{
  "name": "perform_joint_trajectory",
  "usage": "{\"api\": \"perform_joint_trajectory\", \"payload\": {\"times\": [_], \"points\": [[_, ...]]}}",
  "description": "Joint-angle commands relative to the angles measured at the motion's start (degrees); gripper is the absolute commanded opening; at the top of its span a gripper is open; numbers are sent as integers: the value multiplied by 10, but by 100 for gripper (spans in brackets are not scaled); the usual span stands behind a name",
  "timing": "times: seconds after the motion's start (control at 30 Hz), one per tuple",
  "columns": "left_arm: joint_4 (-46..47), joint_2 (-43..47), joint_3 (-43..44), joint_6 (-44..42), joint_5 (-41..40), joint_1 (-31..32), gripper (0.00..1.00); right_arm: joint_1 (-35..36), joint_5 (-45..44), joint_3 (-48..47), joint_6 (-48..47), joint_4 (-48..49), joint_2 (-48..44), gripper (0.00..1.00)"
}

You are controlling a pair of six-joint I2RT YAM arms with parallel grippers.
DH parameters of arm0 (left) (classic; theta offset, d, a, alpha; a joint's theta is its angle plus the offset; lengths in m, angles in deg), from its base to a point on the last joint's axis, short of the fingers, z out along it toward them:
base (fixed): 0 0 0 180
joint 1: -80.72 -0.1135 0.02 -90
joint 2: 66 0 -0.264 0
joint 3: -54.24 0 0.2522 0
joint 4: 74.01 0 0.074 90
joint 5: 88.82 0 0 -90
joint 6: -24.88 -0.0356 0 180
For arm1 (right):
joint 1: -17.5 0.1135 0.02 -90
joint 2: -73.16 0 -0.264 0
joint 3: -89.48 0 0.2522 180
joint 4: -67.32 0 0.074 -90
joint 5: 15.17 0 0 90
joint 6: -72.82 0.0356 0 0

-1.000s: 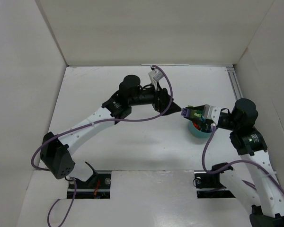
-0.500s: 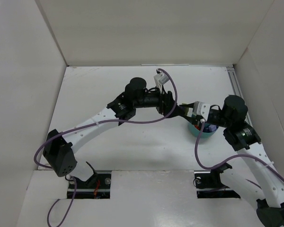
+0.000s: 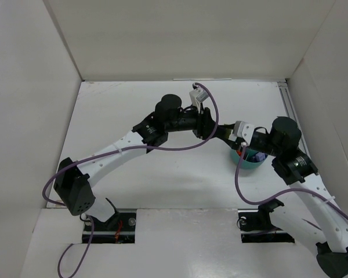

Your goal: Sort the legos into containers by color

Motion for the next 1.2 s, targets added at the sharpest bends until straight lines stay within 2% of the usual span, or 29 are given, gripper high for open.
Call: {"api": "perform_joint_trajectory", "payload": {"times": [0.0,0.17,0.3,0.37,0.43,0.67,0.73,0.8,0.87,0.9,1.03,1.1,1.17], "points": [[5,20,20,-12,26,3,20,0,-78,-26,20,45,-17,28],[5,20,20,-18,59,3,9,0,-84,-26,25,57,-23,31],[5,20,26,-18,64,3,5,0,-69,-26,30,62,-7,39],[5,20,26,-13,70,-11,3,0,-64,-26,30,62,-1,48],[5,20,26,-8,81,-20,0,0,-55,-26,30,56,-1,51],[-7,25,36,-15,75,-31,0,0,-67,-38,25,12,-1,67],[-7,25,36,-20,75,-31,0,0,-77,-51,16,-8,-1,67],[-12,31,31,-20,67,-36,0,0,-98,-51,16,-15,-1,61],[-19,31,31,-20,55,-36,0,0,-104,-51,16,-22,-8,60],[-19,31,31,-20,49,-36,0,0,-104,-51,16,-28,-8,67],[-25,31,11,-20,25,-60,0,0,-138,-51,16,-73,-13,77],[-35,31,11,-20,0,-70,0,0,-175,-51,41,-93,-13,78],[-35,31,6,-20,-13,-88,0,0,-211,-57,69,-139,-13,89]]}}
